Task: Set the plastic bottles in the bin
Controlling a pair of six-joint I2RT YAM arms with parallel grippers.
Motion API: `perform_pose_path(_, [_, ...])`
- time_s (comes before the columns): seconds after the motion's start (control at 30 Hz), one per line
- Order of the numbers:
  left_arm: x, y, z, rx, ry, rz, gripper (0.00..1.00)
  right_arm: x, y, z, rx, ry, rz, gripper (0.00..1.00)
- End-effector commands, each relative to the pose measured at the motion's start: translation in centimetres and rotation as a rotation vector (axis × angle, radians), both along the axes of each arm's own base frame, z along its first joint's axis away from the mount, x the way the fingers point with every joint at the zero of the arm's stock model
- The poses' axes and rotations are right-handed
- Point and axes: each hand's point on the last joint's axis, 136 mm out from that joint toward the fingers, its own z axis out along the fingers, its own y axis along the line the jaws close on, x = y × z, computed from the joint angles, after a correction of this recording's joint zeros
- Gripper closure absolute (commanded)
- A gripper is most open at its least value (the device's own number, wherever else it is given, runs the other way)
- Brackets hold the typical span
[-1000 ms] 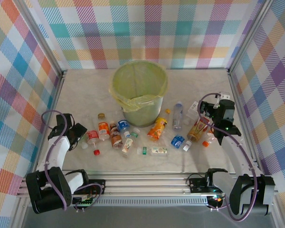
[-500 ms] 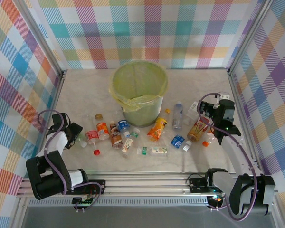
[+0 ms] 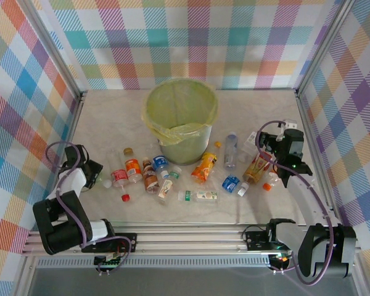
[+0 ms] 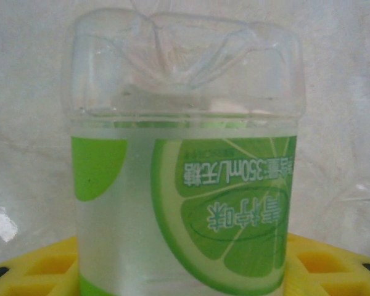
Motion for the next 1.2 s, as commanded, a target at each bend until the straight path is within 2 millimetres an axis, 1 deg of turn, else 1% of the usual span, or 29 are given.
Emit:
perform_pose_path(0.0, [0.7, 0.9, 4.6, 0.062, -0.078, -0.008, 0.57, 0.3, 0.7, 1.9, 0.021, -0.037, 0.022, 0.0])
perform_pose_path(0.1, [1.5, 0.7, 8.4, 0.084, -0.168, -0.035, 0.61, 0.1, 0.8, 2.3, 0.039, -0.033, 0.024, 0.0])
perform_pose_path(0.2, [2.7, -0.1, 12.3, 0.088, -0.27, -0.081, 0.63, -0.2, 0.8, 2.8, 0.053, -0.023, 0.018, 0.0])
perform_pose_path(0.27, [3.9, -1.2, 15.6, 0.09, -0.347, -0.131, 0.63, -0.4, 0.8, 3.2, 0.063, -0.011, 0.012, 0.0])
perform_pose_path(0.33, [5.2, -2.8, 18.6, 0.096, -0.413, -0.191, 0.64, -0.6, 0.8, 3.7, 0.073, 0.002, 0.002, 0.0])
perform_pose_path(0.5, [9.0, -9.0, 26.8, 0.144, -0.584, -0.387, 0.65, -1.6, 0.1, 4.7, 0.094, 0.049, -0.054, 0.0])
perform_pose_path(0.53, [9.7, -10.2, 27.9, 0.15, -0.606, -0.426, 0.65, -1.8, 0.0, 4.8, 0.098, 0.058, -0.066, 0.0])
perform_pose_path(0.6, [11.3, -13.5, 30.8, 0.152, -0.668, -0.523, 0.66, -2.5, -0.4, 4.9, 0.109, 0.078, -0.096, 0.0])
perform_pose_path(0.7, [13.3, -18.3, 34.1, 0.167, -0.739, -0.658, 0.66, -3.4, -0.6, 5.0, 0.138, 0.102, -0.134, 0.0])
perform_pose_path(0.8, [14.9, -22.6, 36.5, 0.184, -0.788, -0.783, 0.67, -4.1, -0.5, 5.0, 0.165, 0.119, -0.144, 0.0])
perform_pose_path(0.9, [16.0, -26.5, 38.1, 0.216, -0.828, -0.891, 0.68, -4.6, -0.6, 4.7, 0.183, 0.146, -0.164, 0.0])
perform_pose_path(1.03, [17.1, -30.7, 38.4, 0.257, -0.824, -1.012, 0.68, -5.5, -1.3, 3.5, 0.208, 0.199, -0.238, 0.0])
perform_pose_path(1.17, [17.7, -34.7, 37.3, 0.269, -0.804, -1.154, 0.7, -6.7, -2.0, 2.2, 0.229, 0.268, -0.323, 0.0])
